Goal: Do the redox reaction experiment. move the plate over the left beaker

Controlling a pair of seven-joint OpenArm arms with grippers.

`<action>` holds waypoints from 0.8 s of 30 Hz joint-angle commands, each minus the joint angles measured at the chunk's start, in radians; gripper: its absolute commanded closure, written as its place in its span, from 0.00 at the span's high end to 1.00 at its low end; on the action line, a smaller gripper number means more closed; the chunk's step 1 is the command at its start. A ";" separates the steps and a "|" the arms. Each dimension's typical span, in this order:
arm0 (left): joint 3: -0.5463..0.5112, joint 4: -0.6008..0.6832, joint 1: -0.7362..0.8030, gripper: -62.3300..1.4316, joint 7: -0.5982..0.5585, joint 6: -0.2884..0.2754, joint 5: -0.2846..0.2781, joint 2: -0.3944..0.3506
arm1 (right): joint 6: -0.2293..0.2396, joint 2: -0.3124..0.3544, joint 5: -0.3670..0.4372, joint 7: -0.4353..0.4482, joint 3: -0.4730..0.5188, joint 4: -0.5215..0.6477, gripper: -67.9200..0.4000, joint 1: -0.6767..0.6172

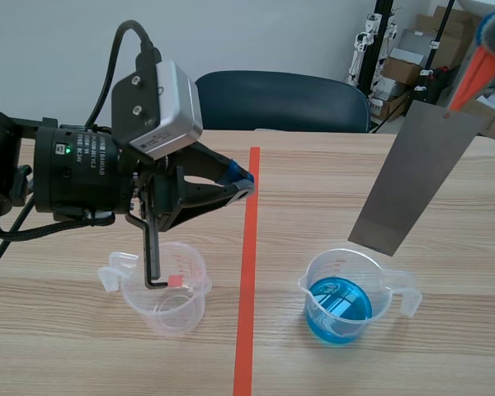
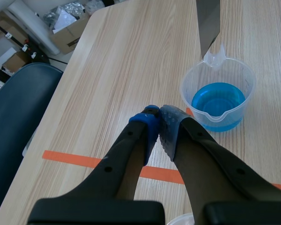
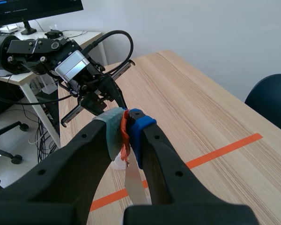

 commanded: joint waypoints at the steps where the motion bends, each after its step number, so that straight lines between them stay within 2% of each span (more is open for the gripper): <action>1: -0.008 0.012 -0.005 0.06 -0.010 0.006 -0.013 0.008 | 0.016 -0.012 0.011 0.006 0.012 0.005 0.01 0.012; 11: -0.012 0.012 0.055 0.06 -0.028 0.006 -0.014 -0.018 | 0.016 -0.052 0.008 -0.047 0.035 0.005 0.01 0.015; 14: -0.016 0.012 0.093 0.06 -0.102 0.013 -0.032 -0.070 | 0.016 -0.072 0.008 -0.076 0.055 0.003 0.01 0.015; 20: -0.071 0.012 0.202 0.06 -0.192 0.070 -0.068 -0.177 | 0.016 -0.114 0.011 -0.126 0.094 0.003 0.01 0.015; 24: -0.118 0.012 0.297 0.06 -0.245 0.084 -0.070 -0.233 | 0.016 -0.157 0.011 -0.184 0.133 0.003 0.01 0.015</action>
